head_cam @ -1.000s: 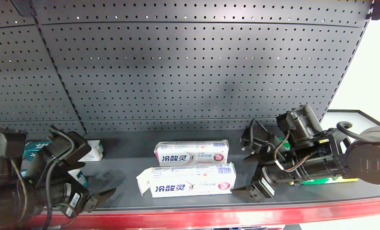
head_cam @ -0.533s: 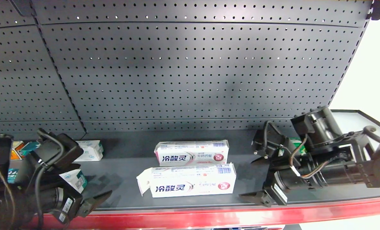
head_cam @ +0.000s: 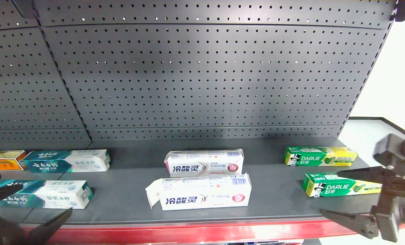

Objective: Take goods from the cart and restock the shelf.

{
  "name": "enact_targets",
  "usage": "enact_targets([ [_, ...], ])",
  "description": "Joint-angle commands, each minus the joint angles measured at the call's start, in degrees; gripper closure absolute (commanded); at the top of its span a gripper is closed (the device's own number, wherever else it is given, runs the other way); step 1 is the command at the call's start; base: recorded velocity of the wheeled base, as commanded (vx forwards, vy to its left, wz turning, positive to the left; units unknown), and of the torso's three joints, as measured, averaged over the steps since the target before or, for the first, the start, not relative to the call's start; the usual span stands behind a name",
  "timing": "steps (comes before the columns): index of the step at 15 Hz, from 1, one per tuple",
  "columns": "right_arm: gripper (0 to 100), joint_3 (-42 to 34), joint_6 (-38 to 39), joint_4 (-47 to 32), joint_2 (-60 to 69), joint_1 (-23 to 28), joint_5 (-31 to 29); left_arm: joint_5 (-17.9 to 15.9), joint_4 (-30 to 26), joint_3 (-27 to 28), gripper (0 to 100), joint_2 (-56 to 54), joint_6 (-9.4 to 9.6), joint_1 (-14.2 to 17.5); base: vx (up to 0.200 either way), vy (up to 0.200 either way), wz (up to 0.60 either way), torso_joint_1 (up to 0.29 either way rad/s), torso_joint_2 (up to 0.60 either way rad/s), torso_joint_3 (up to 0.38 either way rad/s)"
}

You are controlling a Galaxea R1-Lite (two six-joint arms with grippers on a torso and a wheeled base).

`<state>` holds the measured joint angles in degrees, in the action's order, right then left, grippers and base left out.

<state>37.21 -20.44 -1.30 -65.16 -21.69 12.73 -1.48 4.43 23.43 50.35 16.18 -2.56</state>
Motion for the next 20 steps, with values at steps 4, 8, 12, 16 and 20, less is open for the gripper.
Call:
enact_targets([
  [4,0,-13.04,7.52,5.79,23.41,10.44,-2.36,4.29,-0.91,-14.38,0,-28.73,-6.6,4.58,0.0,0.0,0.0,0.0,0.0,0.0],
  [8,0,-24.37,11.57,4.91,41.87,16.5,-2.71,4.99,-9.17,-20.27,0,-47.27,-9.06,4.32,0.0,0.0,0.0,0.0,0.0,0.0],
  [12,0,-30.0,17.02,4.91,50.92,24.41,-2.8,4.9,-7.33,-20.88,0,-47.01,-9.67,4.23,0.0,0.0,0.0,0.0,0.0,0.0],
  [16,0,-37.21,23.26,2.62,59.89,29.77,-14.66,8.68,-7.24,-20.97,0,-47.01,-14.24,4.32,0.0,0.0,0.0,0.0,0.0,0.0],
  [20,0,-37.21,20.62,1.3,59.8,29.77,-12.73,14.48,-7.24,-21.06,0,-47.01,-18.46,4.14,0.0,0.0,0.0,0.0,0.0,0.0],
])
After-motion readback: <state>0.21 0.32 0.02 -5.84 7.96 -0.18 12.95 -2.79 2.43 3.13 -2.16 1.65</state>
